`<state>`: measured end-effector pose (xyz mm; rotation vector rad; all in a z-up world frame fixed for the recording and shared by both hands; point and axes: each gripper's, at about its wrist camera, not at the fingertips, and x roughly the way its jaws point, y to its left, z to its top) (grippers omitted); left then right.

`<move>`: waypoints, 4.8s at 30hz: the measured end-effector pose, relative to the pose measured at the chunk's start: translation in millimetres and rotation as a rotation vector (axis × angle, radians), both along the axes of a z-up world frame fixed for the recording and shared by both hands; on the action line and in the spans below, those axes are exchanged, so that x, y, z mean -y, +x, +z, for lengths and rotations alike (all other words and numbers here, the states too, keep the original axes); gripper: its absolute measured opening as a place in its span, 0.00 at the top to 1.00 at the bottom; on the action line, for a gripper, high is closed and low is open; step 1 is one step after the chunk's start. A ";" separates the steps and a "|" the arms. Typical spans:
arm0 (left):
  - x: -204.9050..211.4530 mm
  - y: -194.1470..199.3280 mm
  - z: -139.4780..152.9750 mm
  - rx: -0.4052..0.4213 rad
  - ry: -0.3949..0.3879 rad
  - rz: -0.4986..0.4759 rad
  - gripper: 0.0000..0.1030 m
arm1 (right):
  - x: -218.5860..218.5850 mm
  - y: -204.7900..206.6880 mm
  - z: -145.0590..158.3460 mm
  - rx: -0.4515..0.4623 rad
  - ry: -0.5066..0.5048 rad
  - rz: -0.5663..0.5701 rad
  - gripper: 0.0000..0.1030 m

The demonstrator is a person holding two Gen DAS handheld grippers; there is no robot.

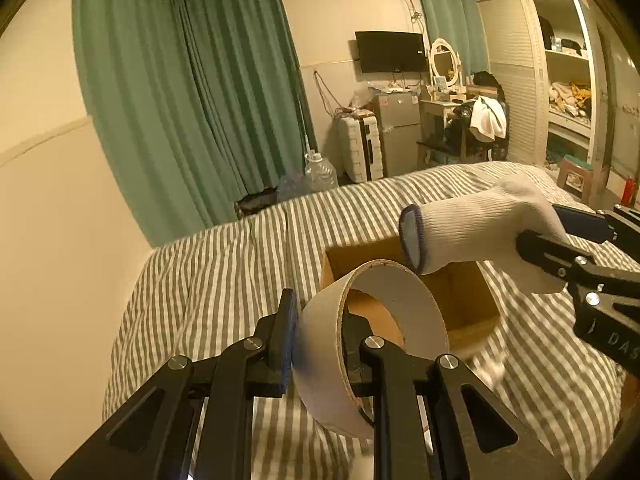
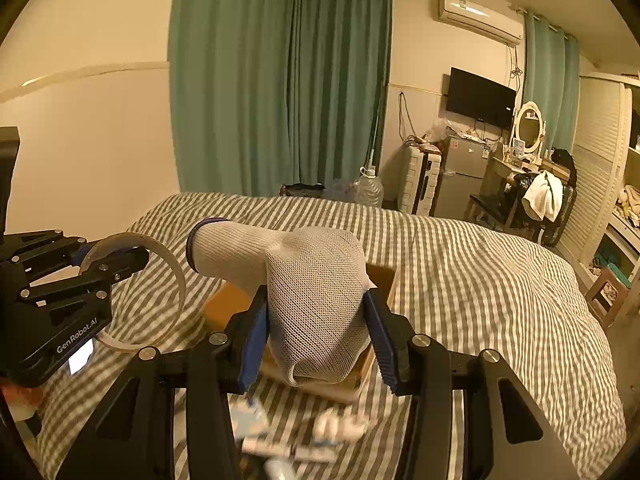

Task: Organize objects
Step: 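Carry the tape roll and glove into the box and open both tools, then grasp the white cylinder with the left tool while the right tool grasps the black cup, then lower the cylinder and black cup into the box and release both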

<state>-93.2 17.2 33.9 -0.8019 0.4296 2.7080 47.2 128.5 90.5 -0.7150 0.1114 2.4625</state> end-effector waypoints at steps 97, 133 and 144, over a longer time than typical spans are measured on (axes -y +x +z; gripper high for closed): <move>53.7 72.4 -186.0 0.321 -0.026 0.079 0.09 | 76.4 -3.2 -197.4 0.431 -0.336 0.111 0.41; 35.3 88.9 -103.4 0.315 0.082 -0.085 0.56 | 86.0 33.4 -102.1 0.221 -0.183 0.110 0.55; 0.2 6.7 -11.3 0.152 0.131 -0.097 0.56 | 27.4 -2.1 -5.5 0.088 -0.057 0.108 0.55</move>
